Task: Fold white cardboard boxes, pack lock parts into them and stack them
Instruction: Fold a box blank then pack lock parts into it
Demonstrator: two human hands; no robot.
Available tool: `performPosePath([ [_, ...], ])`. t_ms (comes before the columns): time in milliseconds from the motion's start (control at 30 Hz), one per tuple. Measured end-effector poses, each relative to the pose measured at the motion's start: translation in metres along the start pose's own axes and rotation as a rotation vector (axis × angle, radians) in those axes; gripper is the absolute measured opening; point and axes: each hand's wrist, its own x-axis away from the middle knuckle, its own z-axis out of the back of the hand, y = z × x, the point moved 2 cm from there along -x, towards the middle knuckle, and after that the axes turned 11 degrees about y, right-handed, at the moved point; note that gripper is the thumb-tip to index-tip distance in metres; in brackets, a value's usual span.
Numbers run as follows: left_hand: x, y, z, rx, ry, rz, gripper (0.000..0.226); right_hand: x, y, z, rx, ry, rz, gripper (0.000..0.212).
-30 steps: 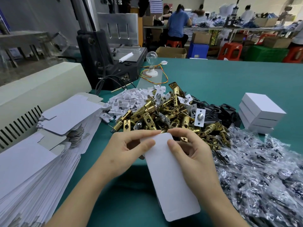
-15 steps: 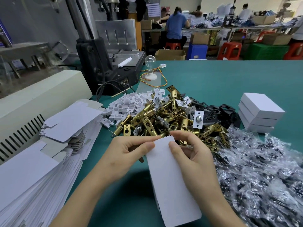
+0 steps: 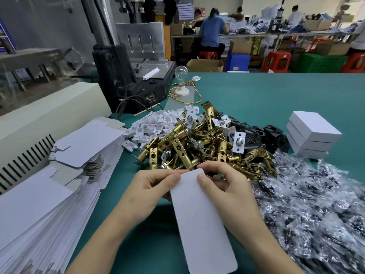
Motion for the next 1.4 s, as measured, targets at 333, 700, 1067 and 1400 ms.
performPosePath([
  [333, -0.01, -0.013, 0.017, 0.075, 0.192, 0.228, 0.024, 0.003, -0.009, -0.005, 0.262, -0.169, 0.447, 0.054],
  [700, -0.01, -0.011, 0.02, 0.116, 0.145, -0.038, 0.06, -0.001, -0.003, -0.004, 0.152, -0.046, 0.332, 0.025],
  [1067, -0.007, -0.016, 0.017, -0.073, 0.016, -0.12, 0.041, 0.007, -0.009, -0.004, 0.271, 0.099, 0.512, 0.022],
  [1400, -0.002, -0.023, 0.009, -0.221, -0.133, -0.116, 0.043, -0.018, -0.047, 0.063, 0.901, 0.194, 0.547, 0.033],
])
